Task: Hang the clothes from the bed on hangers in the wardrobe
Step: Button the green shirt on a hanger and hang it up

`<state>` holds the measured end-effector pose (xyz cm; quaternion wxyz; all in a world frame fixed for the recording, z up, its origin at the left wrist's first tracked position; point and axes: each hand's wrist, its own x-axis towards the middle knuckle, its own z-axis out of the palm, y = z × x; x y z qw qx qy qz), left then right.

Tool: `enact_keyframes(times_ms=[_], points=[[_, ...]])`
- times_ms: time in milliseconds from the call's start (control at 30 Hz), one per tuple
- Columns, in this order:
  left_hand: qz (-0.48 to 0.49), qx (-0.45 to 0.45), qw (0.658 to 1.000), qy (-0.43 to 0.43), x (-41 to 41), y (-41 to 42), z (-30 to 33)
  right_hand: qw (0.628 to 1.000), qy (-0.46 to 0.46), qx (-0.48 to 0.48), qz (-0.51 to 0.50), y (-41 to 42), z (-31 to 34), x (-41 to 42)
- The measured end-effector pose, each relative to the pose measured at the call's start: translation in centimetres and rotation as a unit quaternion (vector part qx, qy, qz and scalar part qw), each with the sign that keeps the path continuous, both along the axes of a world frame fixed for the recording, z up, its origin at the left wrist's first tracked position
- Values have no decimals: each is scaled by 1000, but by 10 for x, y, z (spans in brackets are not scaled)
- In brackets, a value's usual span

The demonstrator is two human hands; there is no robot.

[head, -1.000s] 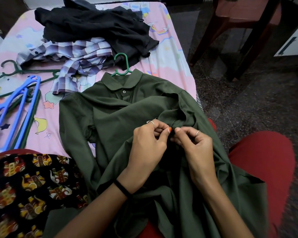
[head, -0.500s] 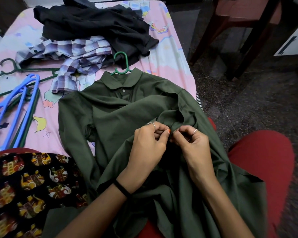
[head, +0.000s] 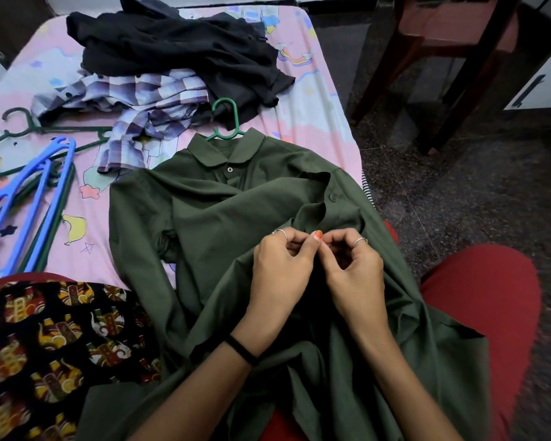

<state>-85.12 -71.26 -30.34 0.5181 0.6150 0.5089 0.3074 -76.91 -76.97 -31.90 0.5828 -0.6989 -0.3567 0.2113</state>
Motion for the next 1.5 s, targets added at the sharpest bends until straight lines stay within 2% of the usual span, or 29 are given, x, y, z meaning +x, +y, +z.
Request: enact_keyframes(times_ms=[167,267,333,433,500,633,733,800,867,900,967,1067,1167,1233,1333,1400,1500], points=[[-7,-2,1000,0,-4,9,-3,1000,16,16,10,1,2,-4],[-25,-10,999,-21,-7,13,-1,993,114,27,29,3,5,-4],[-34,-12,999,-26,-8,13,-1,965,254,44,50,2,7,-3],[-53,-23,997,-42,-12,13,-3,881,465,56,72,2,9,-1],[-69,-37,995,-63,-14,11,0,849,521,49,79,2,9,1],[-99,-81,986,-106,-19,9,9,847,517,37,116,0,10,3],[-121,-66,987,-80,-28,14,9,864,484,19,136,-2,9,1],[-132,-67,987,-57,-36,18,9,906,399,-7,139,-1,8,-3],[-151,-88,984,-33,-49,24,11,970,196,-36,140,1,10,-8],[-169,-103,980,-16,-57,30,13,986,77,-40,143,3,13,-11],[-207,-119,971,28,-73,46,22,982,-73,-7,176,7,26,-19],[-182,-82,978,54,-91,79,35,962,-154,50,220,25,52,-23],[-125,-37,990,50,-109,115,39,952,-210,64,213,58,72,-15],[-90,45,989,105,-124,146,32,955,-206,45,206,86,80,-7],[10,199,943,266,-156,194,7,950,-234,-21,208,132,78,11],[84,211,922,314,-179,215,-13,938,-266,-72,211,165,69,24],[149,145,927,311,-194,225,-36,917,-316,-132,202,214,52,40]])
